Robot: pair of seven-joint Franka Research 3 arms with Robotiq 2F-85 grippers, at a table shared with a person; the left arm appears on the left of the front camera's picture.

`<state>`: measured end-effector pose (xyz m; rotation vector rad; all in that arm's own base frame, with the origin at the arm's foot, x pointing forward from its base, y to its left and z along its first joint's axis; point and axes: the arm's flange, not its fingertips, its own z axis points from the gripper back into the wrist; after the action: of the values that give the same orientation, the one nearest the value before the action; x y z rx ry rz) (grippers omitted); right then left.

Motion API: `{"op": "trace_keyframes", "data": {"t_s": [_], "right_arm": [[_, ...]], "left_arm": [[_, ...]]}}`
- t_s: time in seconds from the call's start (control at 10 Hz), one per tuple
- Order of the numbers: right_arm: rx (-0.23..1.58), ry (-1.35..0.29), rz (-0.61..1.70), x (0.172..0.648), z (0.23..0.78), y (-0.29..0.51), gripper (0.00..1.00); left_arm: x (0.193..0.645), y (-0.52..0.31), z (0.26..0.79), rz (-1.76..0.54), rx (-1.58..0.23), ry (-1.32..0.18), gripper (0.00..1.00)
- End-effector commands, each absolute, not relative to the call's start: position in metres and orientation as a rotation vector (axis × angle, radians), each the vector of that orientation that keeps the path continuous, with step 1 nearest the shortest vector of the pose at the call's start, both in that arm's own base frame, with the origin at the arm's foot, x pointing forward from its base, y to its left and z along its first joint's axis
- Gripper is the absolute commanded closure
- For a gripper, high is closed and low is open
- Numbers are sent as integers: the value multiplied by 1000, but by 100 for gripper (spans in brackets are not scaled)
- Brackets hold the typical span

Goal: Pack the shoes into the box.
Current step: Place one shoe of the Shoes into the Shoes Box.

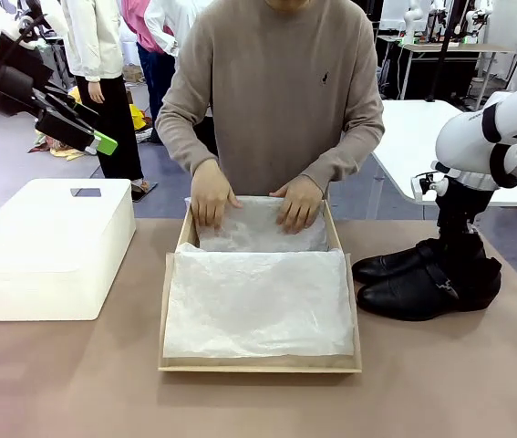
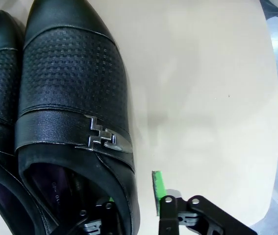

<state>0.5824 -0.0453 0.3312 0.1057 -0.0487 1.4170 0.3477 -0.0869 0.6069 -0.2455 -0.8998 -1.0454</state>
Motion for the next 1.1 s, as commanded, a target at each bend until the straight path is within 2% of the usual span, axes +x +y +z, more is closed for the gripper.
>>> {"op": "trace_keyframes", "data": {"t_s": [0.0, 0.6, 0.7, 1.0], "right_arm": [[137, -51, 1390, 592, 335, -45, 100], [162, -42, 1370, 593, 335, -48, 100], [166, -81, 1342, 594, 336, -49, 100], [167, -65, 1272, 597, 339, -53, 100]], "left_arm": [[349, -86, 606, -1060, -259, -904, 0], [349, -86, 606, -1060, -259, -904, 0], [349, -86, 606, -1060, -259, -904, 0], [349, -86, 606, -1060, -259, -904, 0]]}}
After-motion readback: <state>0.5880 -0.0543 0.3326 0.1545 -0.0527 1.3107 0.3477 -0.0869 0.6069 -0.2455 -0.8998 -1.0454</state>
